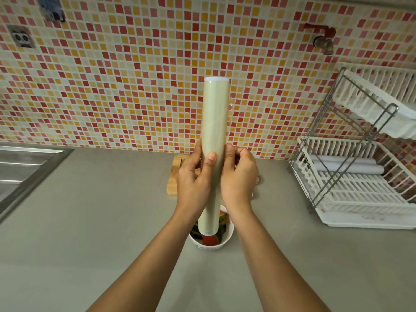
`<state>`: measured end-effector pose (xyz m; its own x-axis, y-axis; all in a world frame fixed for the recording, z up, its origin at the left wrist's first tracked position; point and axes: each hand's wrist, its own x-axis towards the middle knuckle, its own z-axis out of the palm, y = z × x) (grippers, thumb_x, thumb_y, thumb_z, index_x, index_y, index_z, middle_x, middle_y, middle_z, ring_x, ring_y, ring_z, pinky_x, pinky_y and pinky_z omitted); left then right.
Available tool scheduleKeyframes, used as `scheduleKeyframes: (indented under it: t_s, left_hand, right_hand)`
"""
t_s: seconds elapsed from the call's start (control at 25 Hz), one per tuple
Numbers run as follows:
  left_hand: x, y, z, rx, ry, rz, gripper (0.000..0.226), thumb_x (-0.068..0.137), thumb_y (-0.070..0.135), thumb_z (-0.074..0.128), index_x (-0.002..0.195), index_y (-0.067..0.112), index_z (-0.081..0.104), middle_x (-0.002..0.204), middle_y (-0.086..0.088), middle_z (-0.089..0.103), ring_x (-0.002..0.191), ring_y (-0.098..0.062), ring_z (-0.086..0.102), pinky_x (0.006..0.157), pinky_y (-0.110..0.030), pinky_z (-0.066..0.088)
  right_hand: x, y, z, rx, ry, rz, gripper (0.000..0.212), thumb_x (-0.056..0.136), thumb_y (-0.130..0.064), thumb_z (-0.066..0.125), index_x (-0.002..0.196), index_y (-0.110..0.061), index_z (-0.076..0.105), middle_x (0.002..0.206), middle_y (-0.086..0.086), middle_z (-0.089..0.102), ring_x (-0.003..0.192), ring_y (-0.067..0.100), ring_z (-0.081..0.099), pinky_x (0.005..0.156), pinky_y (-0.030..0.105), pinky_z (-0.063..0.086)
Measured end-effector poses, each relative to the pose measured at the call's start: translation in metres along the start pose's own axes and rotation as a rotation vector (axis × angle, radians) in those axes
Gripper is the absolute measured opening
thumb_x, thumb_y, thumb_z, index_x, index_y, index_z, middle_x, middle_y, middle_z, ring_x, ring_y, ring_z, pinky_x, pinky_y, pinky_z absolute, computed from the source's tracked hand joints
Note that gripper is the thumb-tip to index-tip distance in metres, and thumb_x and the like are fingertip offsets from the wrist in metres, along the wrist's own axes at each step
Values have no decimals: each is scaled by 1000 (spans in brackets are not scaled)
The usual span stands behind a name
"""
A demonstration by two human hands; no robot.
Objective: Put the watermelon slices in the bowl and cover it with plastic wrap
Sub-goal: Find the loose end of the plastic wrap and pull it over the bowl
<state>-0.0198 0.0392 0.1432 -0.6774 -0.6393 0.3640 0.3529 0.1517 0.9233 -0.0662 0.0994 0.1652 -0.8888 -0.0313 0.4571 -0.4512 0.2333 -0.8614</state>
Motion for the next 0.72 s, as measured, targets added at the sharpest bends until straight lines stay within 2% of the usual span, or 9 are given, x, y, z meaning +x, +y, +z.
scheduleKeyframes:
  t_s: [0.04,0.12,0.24,0.32,0.4,0.56,0.72]
  left_hand:
    - [1,1,-1,0,-7,3,35,90,41,55,125,38,55,119,3,66,111,-17,61,92,-47,52]
    - [3,3,-4,-52,-12,-23,37,93,35,55,129,29,56,117,7,68,108,-11,63,89,-37,54]
    - [6,6,-9,-173,-39,-56,31,95,30,55,125,25,60,109,14,71,100,-5,66,76,-18,53]
    - [6,8,-10,-212,-69,-66,26,94,28,55,119,30,63,110,12,71,103,-6,66,78,-18,53]
    - [4,10,-7,-251,-79,-85,23,94,26,56,113,34,67,112,10,71,105,-8,66,80,-20,53]
    - [2,9,0,-304,-90,-101,24,94,23,55,114,32,66,113,8,71,106,-10,66,80,-20,53]
    - [1,7,0,-311,-67,-129,26,95,24,54,119,24,63,111,7,72,105,-10,66,81,-22,54]
  right_hand:
    - [1,-1,0,-26,-21,7,28,96,-32,46,93,-10,63,87,-1,62,82,15,58,64,14,39]
    - [6,-2,0,44,-91,84,29,97,-31,44,94,-9,63,89,4,66,83,16,61,67,20,43]
    - [14,-6,-7,467,-222,335,22,92,-32,52,94,-13,64,98,7,70,92,19,68,84,35,55]
    - [15,-6,-11,559,-294,321,28,79,-44,63,96,-22,67,101,1,72,96,16,68,85,35,55]
    - [10,-8,-11,567,-274,274,30,73,-46,67,96,-27,71,97,-5,74,93,12,69,81,32,56]
    - [3,-17,-3,577,-114,279,27,81,-43,61,93,-22,74,96,6,73,93,21,69,85,44,56]
    - [3,-18,1,487,-95,257,27,87,-41,57,92,-20,73,93,6,73,90,23,69,82,46,56]
